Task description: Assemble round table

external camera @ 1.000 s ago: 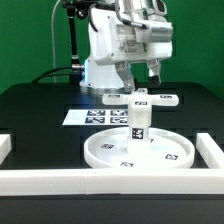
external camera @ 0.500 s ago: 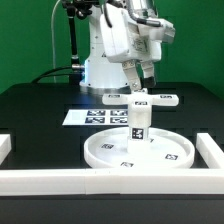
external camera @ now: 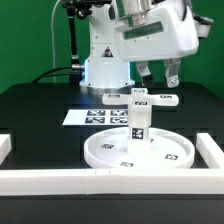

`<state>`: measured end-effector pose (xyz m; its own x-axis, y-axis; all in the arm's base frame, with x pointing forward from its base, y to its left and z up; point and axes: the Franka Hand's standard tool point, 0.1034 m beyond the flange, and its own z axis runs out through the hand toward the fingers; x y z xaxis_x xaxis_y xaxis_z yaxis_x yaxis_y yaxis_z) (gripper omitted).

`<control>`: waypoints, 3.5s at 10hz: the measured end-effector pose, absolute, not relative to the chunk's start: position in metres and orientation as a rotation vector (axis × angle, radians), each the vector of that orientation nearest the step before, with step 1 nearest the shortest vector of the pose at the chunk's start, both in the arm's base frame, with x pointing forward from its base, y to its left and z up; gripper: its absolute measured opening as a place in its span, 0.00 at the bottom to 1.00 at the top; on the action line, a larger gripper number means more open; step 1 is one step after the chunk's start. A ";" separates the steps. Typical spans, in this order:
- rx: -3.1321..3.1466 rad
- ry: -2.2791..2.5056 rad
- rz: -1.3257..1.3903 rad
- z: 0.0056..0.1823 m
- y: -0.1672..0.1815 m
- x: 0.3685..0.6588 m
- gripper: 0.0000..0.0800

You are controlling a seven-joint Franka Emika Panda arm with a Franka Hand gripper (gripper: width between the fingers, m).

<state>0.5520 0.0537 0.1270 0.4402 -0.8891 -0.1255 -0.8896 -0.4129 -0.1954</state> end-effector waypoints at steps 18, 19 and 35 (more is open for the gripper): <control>-2.927 -0.929 -0.024 0.115 0.034 0.547 0.81; -2.901 -1.009 -0.023 0.114 0.030 0.546 0.81; -2.978 -0.660 -0.001 0.101 0.020 0.546 0.55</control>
Offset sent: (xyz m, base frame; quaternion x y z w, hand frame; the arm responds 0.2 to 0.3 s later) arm 0.0000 0.0000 0.0000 0.0000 0.0000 -0.1296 0.9916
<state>0.5465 0.0201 0.1010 0.9064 0.4219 0.0206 0.4219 -0.9022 -0.0892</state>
